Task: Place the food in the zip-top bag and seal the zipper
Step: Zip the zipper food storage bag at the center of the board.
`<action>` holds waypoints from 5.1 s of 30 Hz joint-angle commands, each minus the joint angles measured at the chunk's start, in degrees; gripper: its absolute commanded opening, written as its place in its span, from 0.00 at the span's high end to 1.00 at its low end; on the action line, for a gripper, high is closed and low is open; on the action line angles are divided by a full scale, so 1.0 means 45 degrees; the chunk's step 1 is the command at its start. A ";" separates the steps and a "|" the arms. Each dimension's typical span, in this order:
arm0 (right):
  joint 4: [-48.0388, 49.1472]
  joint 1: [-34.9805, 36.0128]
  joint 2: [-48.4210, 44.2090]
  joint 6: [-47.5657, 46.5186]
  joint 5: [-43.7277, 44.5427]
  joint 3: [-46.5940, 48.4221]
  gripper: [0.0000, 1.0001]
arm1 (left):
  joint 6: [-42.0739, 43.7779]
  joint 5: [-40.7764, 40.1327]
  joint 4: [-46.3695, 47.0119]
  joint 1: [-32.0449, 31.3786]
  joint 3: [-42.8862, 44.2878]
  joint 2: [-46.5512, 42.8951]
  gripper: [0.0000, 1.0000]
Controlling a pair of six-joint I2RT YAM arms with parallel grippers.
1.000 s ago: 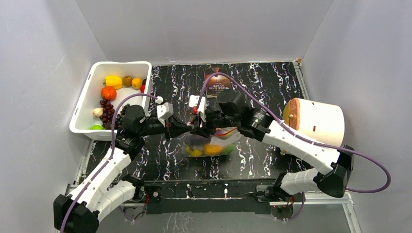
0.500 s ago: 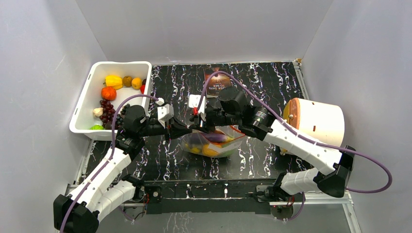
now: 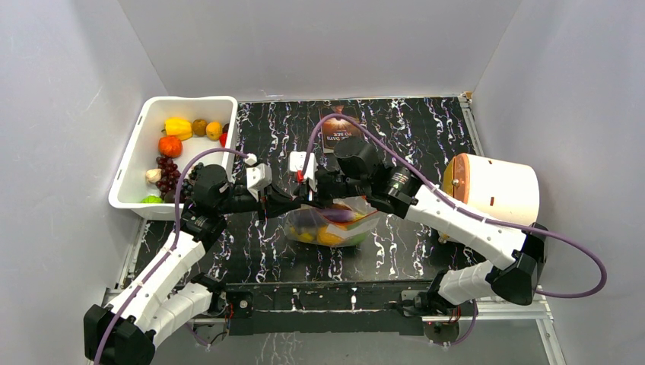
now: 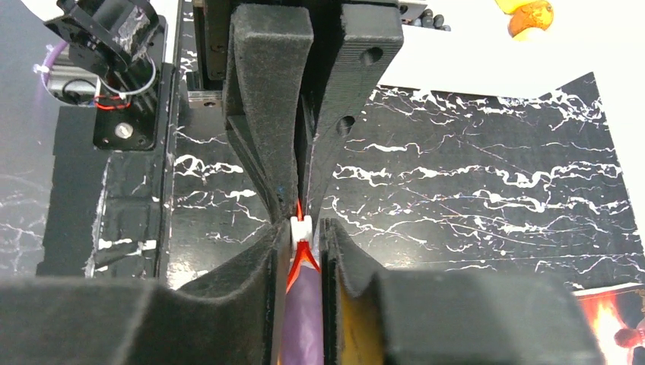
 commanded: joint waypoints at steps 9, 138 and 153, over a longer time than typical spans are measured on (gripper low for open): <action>-0.1083 0.0081 0.0305 -0.0162 0.0762 0.0935 1.00 | 0.0643 0.0593 0.0086 -0.0001 0.0046 -0.0371 1.00; -0.4217 -0.1417 -0.4020 0.2219 0.5309 -0.1326 1.00 | 0.1143 -1.0165 -0.1221 -0.0001 0.1115 -0.1666 1.00; -0.5573 -0.1427 -0.4814 0.2743 0.6678 -0.0793 1.00 | 0.1378 -1.0849 -0.1852 -0.0001 0.1378 -0.1974 1.00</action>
